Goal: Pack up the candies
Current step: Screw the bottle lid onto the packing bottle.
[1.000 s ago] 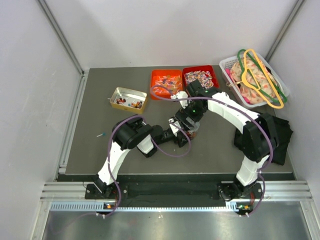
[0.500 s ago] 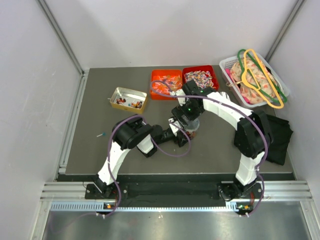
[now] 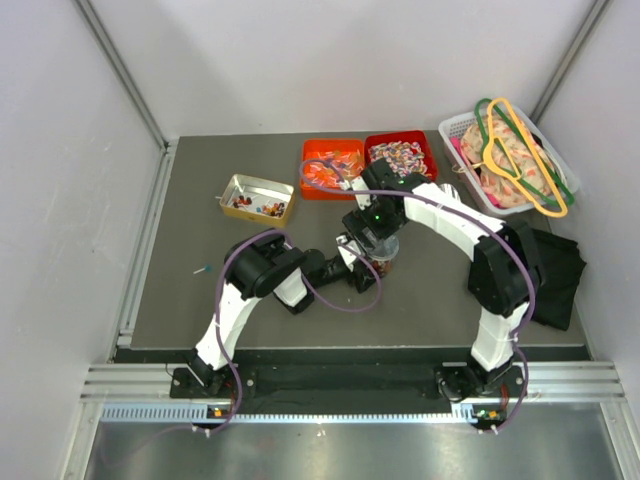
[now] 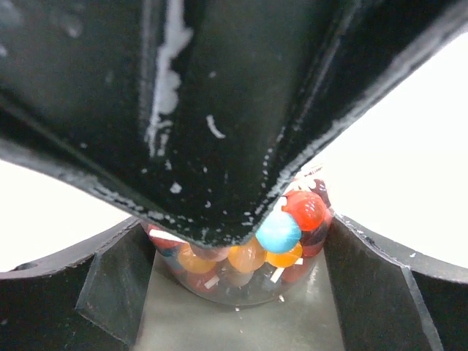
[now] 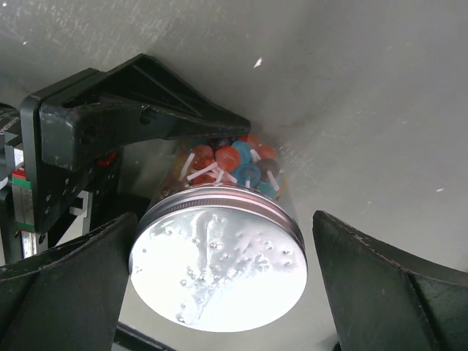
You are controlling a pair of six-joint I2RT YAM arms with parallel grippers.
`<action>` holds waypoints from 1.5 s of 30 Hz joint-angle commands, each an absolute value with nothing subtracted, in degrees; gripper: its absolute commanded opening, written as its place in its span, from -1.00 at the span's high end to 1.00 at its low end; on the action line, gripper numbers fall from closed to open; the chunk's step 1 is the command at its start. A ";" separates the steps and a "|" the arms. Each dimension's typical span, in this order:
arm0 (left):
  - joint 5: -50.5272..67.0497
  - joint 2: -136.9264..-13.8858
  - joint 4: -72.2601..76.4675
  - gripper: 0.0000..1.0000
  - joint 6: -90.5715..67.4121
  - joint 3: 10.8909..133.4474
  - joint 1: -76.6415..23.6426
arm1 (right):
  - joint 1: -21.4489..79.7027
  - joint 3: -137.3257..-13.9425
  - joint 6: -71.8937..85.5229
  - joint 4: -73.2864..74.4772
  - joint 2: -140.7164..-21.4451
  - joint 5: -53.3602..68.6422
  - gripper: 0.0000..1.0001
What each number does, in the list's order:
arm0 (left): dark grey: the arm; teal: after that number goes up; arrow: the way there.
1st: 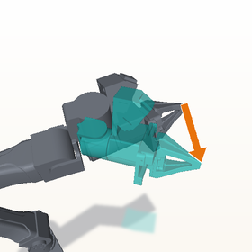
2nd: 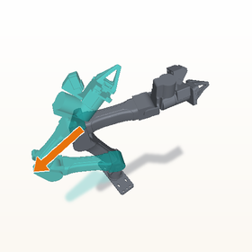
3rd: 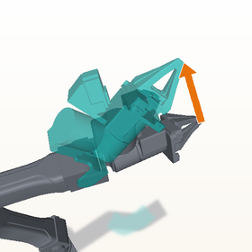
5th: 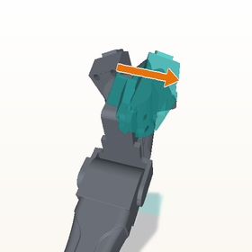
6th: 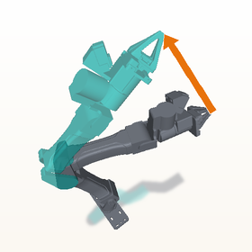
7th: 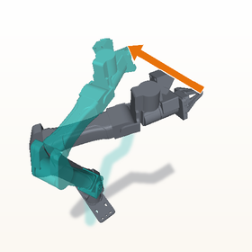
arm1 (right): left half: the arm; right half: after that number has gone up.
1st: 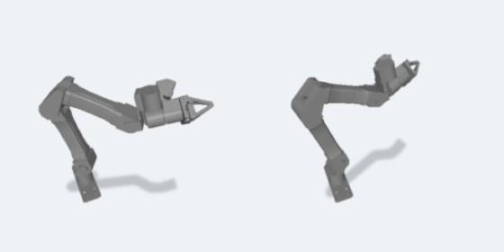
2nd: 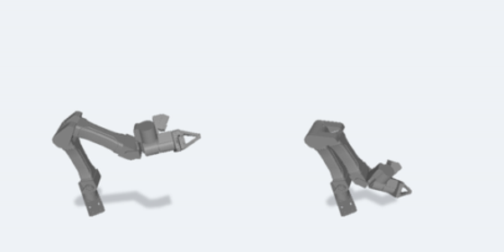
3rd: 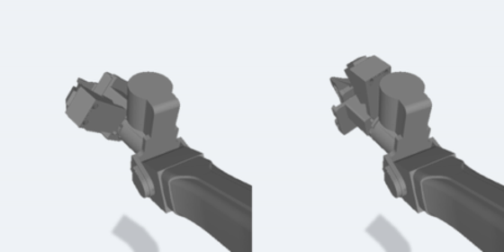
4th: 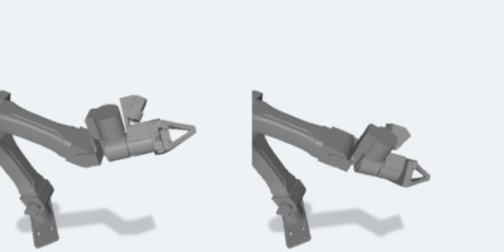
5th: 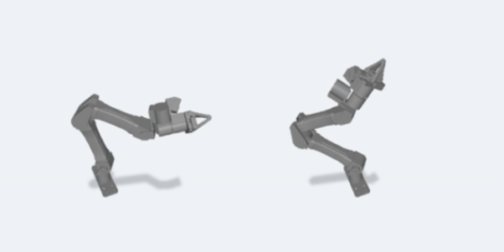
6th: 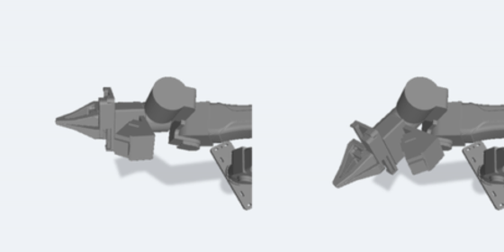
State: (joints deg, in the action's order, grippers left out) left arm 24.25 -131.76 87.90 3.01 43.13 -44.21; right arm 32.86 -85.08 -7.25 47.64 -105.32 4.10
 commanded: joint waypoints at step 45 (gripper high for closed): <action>24.87 -134.21 89.03 -0.98 3.69 41.22 -45.09 | 28.74 -90.80 -13.53 43.94 -98.62 1.32 -0.98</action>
